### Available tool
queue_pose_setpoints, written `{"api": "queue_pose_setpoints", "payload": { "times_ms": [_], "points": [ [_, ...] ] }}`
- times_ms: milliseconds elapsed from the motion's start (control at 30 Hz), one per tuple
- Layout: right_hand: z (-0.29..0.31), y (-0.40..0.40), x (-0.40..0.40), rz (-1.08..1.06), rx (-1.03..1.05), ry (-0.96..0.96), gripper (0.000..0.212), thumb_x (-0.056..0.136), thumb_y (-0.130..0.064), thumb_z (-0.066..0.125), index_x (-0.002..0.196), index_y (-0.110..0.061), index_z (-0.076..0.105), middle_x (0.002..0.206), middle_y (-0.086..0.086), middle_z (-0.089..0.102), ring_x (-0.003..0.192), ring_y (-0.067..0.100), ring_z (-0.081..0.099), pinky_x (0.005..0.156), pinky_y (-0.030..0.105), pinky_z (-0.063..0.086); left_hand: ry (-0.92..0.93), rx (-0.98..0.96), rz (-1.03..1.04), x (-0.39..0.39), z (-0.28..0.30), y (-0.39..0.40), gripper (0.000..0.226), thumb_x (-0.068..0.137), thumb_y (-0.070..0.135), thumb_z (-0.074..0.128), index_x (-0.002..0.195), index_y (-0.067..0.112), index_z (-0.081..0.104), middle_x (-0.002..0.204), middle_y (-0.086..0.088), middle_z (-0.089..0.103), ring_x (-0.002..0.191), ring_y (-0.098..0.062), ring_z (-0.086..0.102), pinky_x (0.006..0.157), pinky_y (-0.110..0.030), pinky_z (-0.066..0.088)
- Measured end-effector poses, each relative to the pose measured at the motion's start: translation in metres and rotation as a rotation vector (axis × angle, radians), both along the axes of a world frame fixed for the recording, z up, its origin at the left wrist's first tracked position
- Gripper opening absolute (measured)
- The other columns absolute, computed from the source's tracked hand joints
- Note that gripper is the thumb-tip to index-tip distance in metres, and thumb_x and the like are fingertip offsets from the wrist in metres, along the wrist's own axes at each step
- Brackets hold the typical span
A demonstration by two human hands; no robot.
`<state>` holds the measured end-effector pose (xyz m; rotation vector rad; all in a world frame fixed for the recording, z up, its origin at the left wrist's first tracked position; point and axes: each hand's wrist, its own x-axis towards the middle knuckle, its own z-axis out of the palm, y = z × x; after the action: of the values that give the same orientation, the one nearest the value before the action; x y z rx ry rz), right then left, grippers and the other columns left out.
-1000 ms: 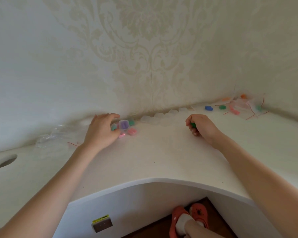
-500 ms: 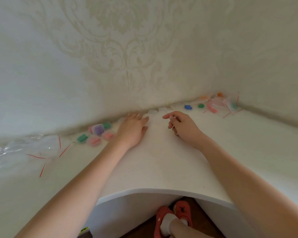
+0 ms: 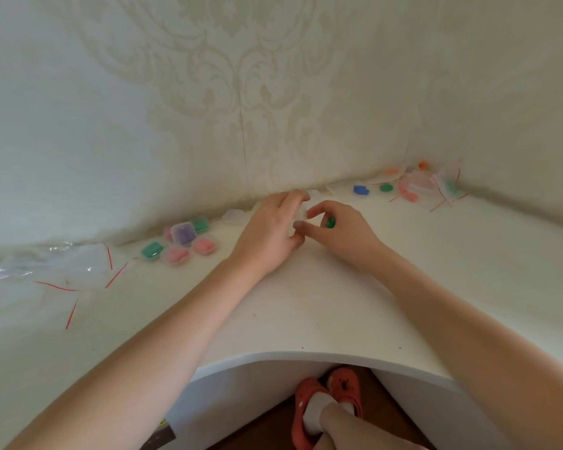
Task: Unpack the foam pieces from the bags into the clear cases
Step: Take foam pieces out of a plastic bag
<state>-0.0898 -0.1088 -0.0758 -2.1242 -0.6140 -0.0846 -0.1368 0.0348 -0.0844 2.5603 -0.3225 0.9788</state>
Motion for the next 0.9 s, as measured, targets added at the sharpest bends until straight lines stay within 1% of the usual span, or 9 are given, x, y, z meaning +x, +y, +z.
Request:
{"api": "queue_pose_setpoints", "payload": {
  "times_ms": [167, 233, 300, 367, 467, 567, 700, 800, 900],
  "points": [
    [0.002, -0.004, 0.004, 0.015, 0.084, 0.057, 0.029, 0.083, -0.047, 0.066, 0.098, -0.023, 0.062, 0.066, -0.009, 0.044, 0.056, 0.003, 0.040, 0.048, 0.013, 0.031, 0.044, -0.101, -0.046, 0.001, 0.000, -0.004, 0.050, 0.076, 0.008, 0.072, 0.122, 0.011, 0.053, 0.110, -0.005, 0.059, 0.094, -0.018, 0.053, 0.078, -0.018, 0.036],
    [0.003, -0.007, 0.005, 0.035, 0.149, 0.064, 0.028, 0.081, -0.042, 0.070, 0.099, -0.022, 0.061, 0.063, -0.008, 0.043, 0.051, 0.003, 0.038, 0.045, 0.010, 0.029, 0.122, -0.308, -0.060, 0.004, 0.000, -0.004, 0.051, 0.077, 0.012, 0.071, 0.125, 0.013, 0.052, 0.116, 0.001, 0.059, 0.094, -0.011, 0.057, 0.081, -0.016, 0.043],
    [0.003, -0.009, 0.005, 0.069, 0.193, 0.061, 0.028, 0.080, -0.033, 0.073, 0.102, -0.022, 0.059, 0.059, -0.007, 0.042, 0.046, 0.002, 0.035, 0.044, 0.011, 0.027, 0.304, -0.586, -0.120, 0.003, 0.002, -0.003, 0.054, 0.079, 0.012, 0.067, 0.130, 0.016, 0.050, 0.126, 0.005, 0.057, 0.099, -0.005, 0.062, 0.089, -0.023, 0.049],
    [0.003, -0.009, 0.005, 0.115, 0.204, 0.063, 0.029, 0.080, -0.027, 0.074, 0.105, -0.023, 0.060, 0.060, -0.005, 0.041, 0.045, 0.002, 0.034, 0.045, 0.011, 0.027, 0.425, -0.759, -0.205, 0.001, 0.003, -0.001, 0.056, 0.078, 0.008, 0.065, 0.131, 0.019, 0.051, 0.129, 0.007, 0.057, 0.099, -0.003, 0.065, 0.093, -0.028, 0.050],
    [0.003, -0.008, 0.005, 0.148, 0.226, 0.046, 0.031, 0.082, -0.022, 0.072, 0.111, -0.024, 0.062, 0.059, -0.005, 0.039, 0.046, 0.003, 0.033, 0.046, 0.011, 0.028, 0.503, -0.973, -0.295, 0.001, 0.007, 0.001, 0.050, 0.075, 0.003, 0.060, 0.124, 0.014, 0.058, 0.115, -0.004, 0.066, 0.103, -0.010, 0.065, 0.088, -0.029, 0.053],
    [0.004, -0.007, 0.005, 0.180, 0.223, 0.012, 0.035, 0.081, -0.016, 0.073, 0.112, -0.026, 0.062, 0.057, -0.007, 0.037, 0.048, 0.003, 0.033, 0.049, 0.010, 0.030, 0.646, -1.370, -0.418, -0.003, 0.016, 0.001, 0.020, 0.089, 0.007, 0.051, 0.105, 0.003, 0.062, 0.092, -0.015, 0.068, 0.085, -0.019, 0.069, 0.076, -0.025, 0.056],
    [0.004, -0.005, 0.003, 0.166, 0.199, -0.016, 0.031, 0.080, -0.026, 0.073, 0.109, -0.029, 0.061, 0.056, -0.008, 0.038, 0.048, 0.002, 0.035, 0.049, 0.009, 0.030, 0.661, -1.317, -0.461, -0.002, 0.016, 0.002, 0.013, 0.092, 0.013, 0.054, 0.083, 0.007, 0.062, 0.084, -0.004, 0.065, 0.081, -0.013, 0.066, 0.075, -0.020, 0.054],
    [0.002, -0.001, 0.003, 0.065, 0.194, -0.056, 0.027, 0.082, -0.041, 0.069, 0.103, -0.025, 0.061, 0.057, -0.009, 0.041, 0.047, 0.001, 0.037, 0.048, 0.010, 0.031, 0.623, -1.380, -0.449, 0.000, 0.013, 0.003, 0.008, 0.089, 0.007, 0.060, 0.087, 0.009, 0.068, 0.084, -0.001, 0.069, 0.081, -0.012, 0.068, 0.077, -0.021, 0.055],
    [0.002, -0.002, 0.004, 0.036, 0.108, -0.129, 0.025, 0.084, -0.045, 0.065, 0.094, -0.022, 0.063, 0.059, -0.009, 0.040, 0.048, 0.001, 0.038, 0.049, 0.011, 0.032, 0.598, -1.458, -0.411, 0.002, 0.013, 0.006, 0.010, 0.086, 0.004, 0.064, 0.094, 0.007, 0.069, 0.090, -0.006, 0.072, 0.083, -0.016, 0.070, 0.075, -0.023, 0.057]
  ]
}}
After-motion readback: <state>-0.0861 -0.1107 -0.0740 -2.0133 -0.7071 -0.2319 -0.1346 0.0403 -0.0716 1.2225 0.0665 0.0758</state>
